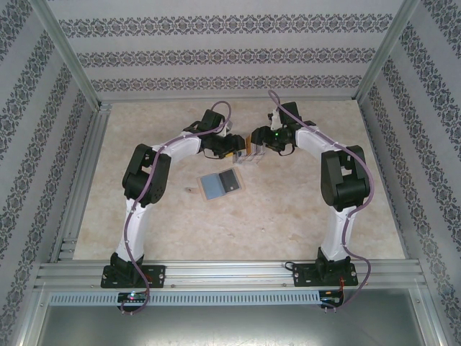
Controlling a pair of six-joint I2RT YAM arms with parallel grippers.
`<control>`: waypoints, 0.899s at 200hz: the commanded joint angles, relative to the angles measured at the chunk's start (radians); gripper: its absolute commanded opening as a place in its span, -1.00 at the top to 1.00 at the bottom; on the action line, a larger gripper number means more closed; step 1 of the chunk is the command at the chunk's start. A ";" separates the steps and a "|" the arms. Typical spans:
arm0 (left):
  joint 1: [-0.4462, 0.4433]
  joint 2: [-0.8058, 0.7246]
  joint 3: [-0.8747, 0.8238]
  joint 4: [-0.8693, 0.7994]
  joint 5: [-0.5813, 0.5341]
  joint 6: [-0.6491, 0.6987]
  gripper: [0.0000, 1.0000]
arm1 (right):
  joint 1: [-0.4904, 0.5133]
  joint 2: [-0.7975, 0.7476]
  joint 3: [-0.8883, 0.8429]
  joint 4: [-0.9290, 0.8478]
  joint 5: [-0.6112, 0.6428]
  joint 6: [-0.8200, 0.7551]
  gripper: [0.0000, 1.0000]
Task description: Put the credit cards into the card holder
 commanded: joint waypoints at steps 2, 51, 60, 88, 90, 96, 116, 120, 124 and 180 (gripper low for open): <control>-0.026 0.033 0.010 0.003 0.028 -0.017 -0.13 | 0.026 -0.046 0.021 -0.015 -0.024 -0.006 -0.22; -0.028 0.033 0.003 0.004 0.031 -0.017 -0.13 | 0.024 -0.074 0.012 -0.028 -0.009 -0.015 -0.22; -0.029 0.032 0.002 0.004 0.031 -0.017 -0.12 | 0.025 -0.079 0.007 -0.028 -0.006 -0.016 -0.22; -0.031 0.029 0.001 0.005 0.031 -0.017 -0.12 | 0.023 -0.092 -0.001 -0.027 -0.001 -0.017 -0.22; -0.030 0.029 0.002 0.005 0.031 -0.017 -0.12 | 0.023 -0.092 -0.001 -0.027 -0.001 -0.017 -0.22; -0.032 0.029 0.003 0.005 0.030 -0.017 -0.13 | 0.022 -0.094 0.000 -0.028 -0.002 -0.017 -0.22; -0.032 0.027 0.004 0.004 0.031 -0.018 -0.12 | 0.021 -0.095 -0.001 -0.029 -0.002 -0.017 -0.21; -0.032 0.027 0.005 0.004 0.030 -0.018 -0.12 | 0.022 -0.096 -0.002 -0.029 -0.002 -0.017 -0.22; -0.032 0.027 0.003 0.003 0.030 -0.018 -0.12 | 0.021 -0.097 -0.004 -0.027 -0.002 -0.017 -0.22; -0.037 0.020 0.002 0.004 0.029 -0.018 -0.12 | 0.018 -0.093 -0.007 -0.032 -0.001 -0.022 -0.22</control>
